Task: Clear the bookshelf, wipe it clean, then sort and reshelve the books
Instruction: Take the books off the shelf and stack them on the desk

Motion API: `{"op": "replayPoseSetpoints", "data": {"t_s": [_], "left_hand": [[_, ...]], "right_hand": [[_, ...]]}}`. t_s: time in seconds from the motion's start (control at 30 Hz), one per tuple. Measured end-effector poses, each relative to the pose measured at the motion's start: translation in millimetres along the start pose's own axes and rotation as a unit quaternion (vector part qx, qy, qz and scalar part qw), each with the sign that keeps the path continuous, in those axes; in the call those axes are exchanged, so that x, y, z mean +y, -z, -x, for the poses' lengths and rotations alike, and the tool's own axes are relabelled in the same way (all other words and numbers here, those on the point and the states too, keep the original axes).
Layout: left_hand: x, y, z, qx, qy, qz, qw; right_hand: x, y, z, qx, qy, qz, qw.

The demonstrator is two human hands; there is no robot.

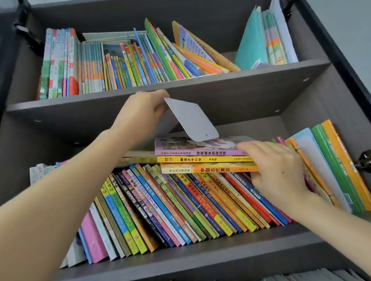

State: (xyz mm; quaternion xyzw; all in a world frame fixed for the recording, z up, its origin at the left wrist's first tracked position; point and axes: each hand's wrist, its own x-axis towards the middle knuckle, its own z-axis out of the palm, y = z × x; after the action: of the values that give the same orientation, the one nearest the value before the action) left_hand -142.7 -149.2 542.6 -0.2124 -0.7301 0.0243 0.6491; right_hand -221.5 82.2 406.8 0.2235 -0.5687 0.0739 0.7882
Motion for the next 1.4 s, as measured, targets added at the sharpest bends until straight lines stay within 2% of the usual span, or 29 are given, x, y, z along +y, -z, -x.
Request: {"op": "replayPoseSetpoints", "data": {"t_s": [0.2, 0.3, 0.4, 0.7, 0.83, 0.93, 1.0, 1.1, 1.2, 1.33, 1.4], "left_hand": [[0.8, 56.7, 18.2, 0.111, 0.032, 0.089, 0.989], [3.1, 86.5, 25.4, 0.138, 0.042, 0.101, 0.984], [10.3, 107.6, 35.0, 0.153, 0.041, 0.087, 0.984], [72.5, 164.1, 74.0, 0.105, 0.062, 0.05, 0.991], [114.5, 209.0, 109.9, 0.081, 0.095, 0.012, 0.992], [150.4, 248.1, 155.4, 0.039, 0.128, -0.017, 0.991], [172.7, 279.4, 190.7, -0.022, 0.166, -0.06, 0.984], [196.1, 320.4, 235.4, -0.121, 0.224, -0.117, 0.96], [216.3, 371.0, 287.1, -0.222, 0.285, -0.177, 0.915], [235.1, 434.8, 347.2, -0.327, 0.377, -0.231, 0.835], [243.2, 466.5, 375.4, -0.353, 0.419, -0.263, 0.794]], "right_hand": [[-26.9, 50.0, 6.7, 0.007, 0.063, 0.027, 0.998], [-46.9, 73.0, 9.2, 0.014, 0.087, 0.023, 0.996], [-63.1, 88.4, 13.9, -0.017, 0.08, 0.001, 0.997], [-82.9, 159.2, 39.6, -0.016, 0.072, -0.09, 0.993], [-91.4, 198.5, 62.0, -0.057, 0.06, -0.143, 0.986], [-110.9, 229.0, 83.6, -0.066, 0.079, -0.195, 0.975], [-132.2, 250.8, 100.6, -0.075, 0.093, -0.246, 0.962], [-167.2, 282.4, 131.7, -0.121, 0.099, -0.307, 0.939], [-214.2, 322.4, 165.1, -0.171, 0.118, -0.381, 0.901], [-282.1, 370.4, 195.1, -0.209, 0.133, -0.471, 0.847], [-316.7, 391.4, 200.1, -0.212, 0.136, -0.522, 0.815]]}}
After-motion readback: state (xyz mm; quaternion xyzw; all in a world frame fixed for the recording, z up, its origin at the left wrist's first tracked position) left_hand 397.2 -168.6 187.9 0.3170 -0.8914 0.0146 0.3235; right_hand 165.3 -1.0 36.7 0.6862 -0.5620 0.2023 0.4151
